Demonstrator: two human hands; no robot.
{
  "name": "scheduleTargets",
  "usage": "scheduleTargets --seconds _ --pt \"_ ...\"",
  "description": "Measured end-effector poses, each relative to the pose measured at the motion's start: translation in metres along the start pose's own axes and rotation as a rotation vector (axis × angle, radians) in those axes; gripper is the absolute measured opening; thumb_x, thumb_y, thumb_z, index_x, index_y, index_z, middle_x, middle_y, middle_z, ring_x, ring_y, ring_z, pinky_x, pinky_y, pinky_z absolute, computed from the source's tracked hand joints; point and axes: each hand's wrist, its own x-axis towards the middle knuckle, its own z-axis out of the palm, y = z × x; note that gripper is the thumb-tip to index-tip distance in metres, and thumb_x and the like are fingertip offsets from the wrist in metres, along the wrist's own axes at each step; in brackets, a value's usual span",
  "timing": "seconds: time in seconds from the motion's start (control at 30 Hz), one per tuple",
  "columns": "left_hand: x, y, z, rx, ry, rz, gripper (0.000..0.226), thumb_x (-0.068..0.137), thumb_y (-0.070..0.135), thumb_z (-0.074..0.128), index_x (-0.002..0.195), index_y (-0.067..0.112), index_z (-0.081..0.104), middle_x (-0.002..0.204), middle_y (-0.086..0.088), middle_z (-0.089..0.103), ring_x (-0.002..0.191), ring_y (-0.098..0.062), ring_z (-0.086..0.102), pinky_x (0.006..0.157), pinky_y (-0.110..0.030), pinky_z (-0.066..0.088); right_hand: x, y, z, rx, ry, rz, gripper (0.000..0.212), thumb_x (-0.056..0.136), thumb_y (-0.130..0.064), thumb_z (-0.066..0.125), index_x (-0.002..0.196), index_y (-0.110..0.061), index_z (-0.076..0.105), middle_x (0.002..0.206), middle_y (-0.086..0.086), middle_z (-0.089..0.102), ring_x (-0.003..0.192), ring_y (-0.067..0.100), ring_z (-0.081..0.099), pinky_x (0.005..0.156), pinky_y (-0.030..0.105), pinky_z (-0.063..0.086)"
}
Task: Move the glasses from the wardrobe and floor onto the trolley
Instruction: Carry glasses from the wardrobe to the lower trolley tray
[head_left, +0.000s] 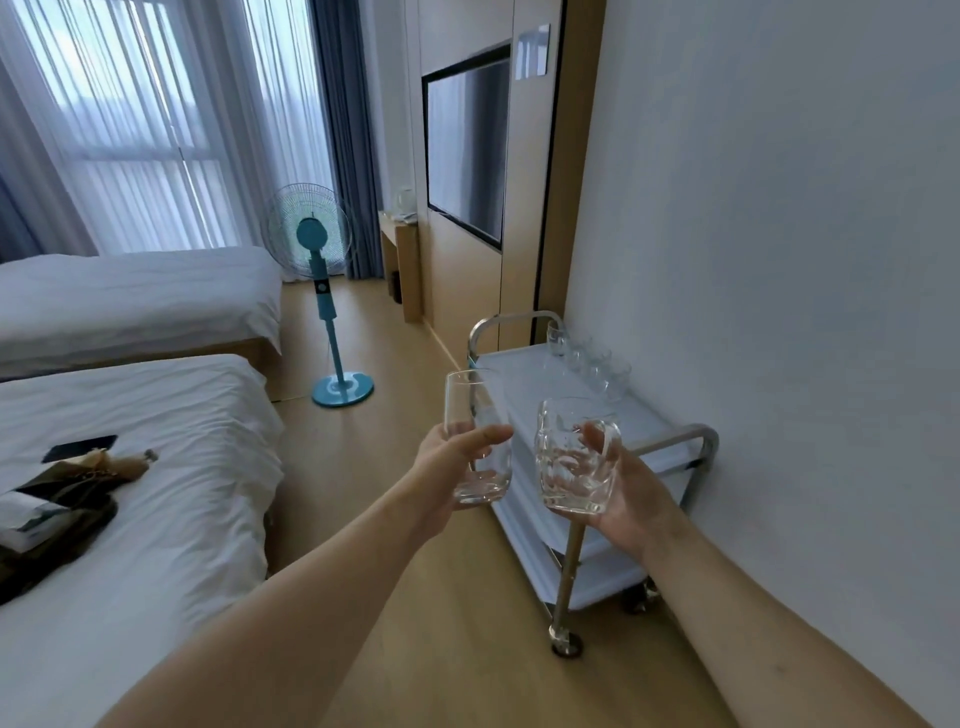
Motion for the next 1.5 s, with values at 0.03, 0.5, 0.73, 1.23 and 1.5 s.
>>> scheduleTargets --seconds 0.03,0.5,0.73,1.23,1.5 --pt "0.009 0.002 0.001 0.012 0.001 -0.001 0.071 0.067 0.03 0.093 0.125 0.013 0.055 0.127 -0.02 0.061 0.114 -0.04 0.065 0.088 -0.059 0.058 0.01 -0.003 -0.004 0.009 -0.007 -0.005 0.057 0.089 -0.039 0.073 0.135 -0.007 0.062 0.14 0.023 0.058 0.124 0.044 0.06 0.105 0.061 0.046" --pt "0.176 0.048 0.056 0.163 -0.001 -0.048 0.08 0.06 0.039 0.095 0.125 0.023 0.052 0.124 -0.012 0.061 0.107 -0.034 0.068 0.086 -0.053 0.061 0.156 -0.082 -0.058 -0.027 0.01 -0.065 0.101 0.052 -0.048 0.097 0.137 -0.013 0.059 0.132 0.021 0.065 0.117 0.043 0.064 0.099 0.061 0.051" --pt "0.248 0.047 0.082 0.166 -0.005 -0.109 0.083 0.058 0.038 0.097 0.126 0.018 0.054 0.123 -0.015 0.063 0.093 -0.033 0.075 0.074 -0.045 0.062 0.203 -0.096 -0.1 0.061 0.069 -0.074 0.085 0.064 -0.05 0.091 0.135 -0.015 0.062 0.131 0.021 0.066 0.116 0.045 0.065 0.099 0.062 0.051" --pt "0.419 0.07 0.075 0.261 -0.278 -0.164 0.091 0.055 0.044 0.097 0.132 0.019 0.054 0.124 -0.012 0.061 0.1 -0.036 0.072 0.081 -0.053 0.062 0.315 -0.109 -0.127 0.085 0.392 -0.185 0.051 0.087 -0.044 0.075 0.129 -0.017 0.069 0.127 0.02 0.068 0.109 0.043 0.069 0.086 0.057 0.057" --pt "0.509 0.087 0.057 0.259 -0.423 -0.229 0.088 0.053 0.045 0.096 0.127 0.02 0.055 0.122 -0.012 0.061 0.1 -0.034 0.072 0.08 -0.054 0.062 0.372 -0.103 -0.119 0.071 0.595 -0.217 0.034 0.09 -0.043 0.071 0.118 -0.027 0.075 0.123 0.011 0.07 0.109 0.037 0.07 0.095 0.058 0.054"
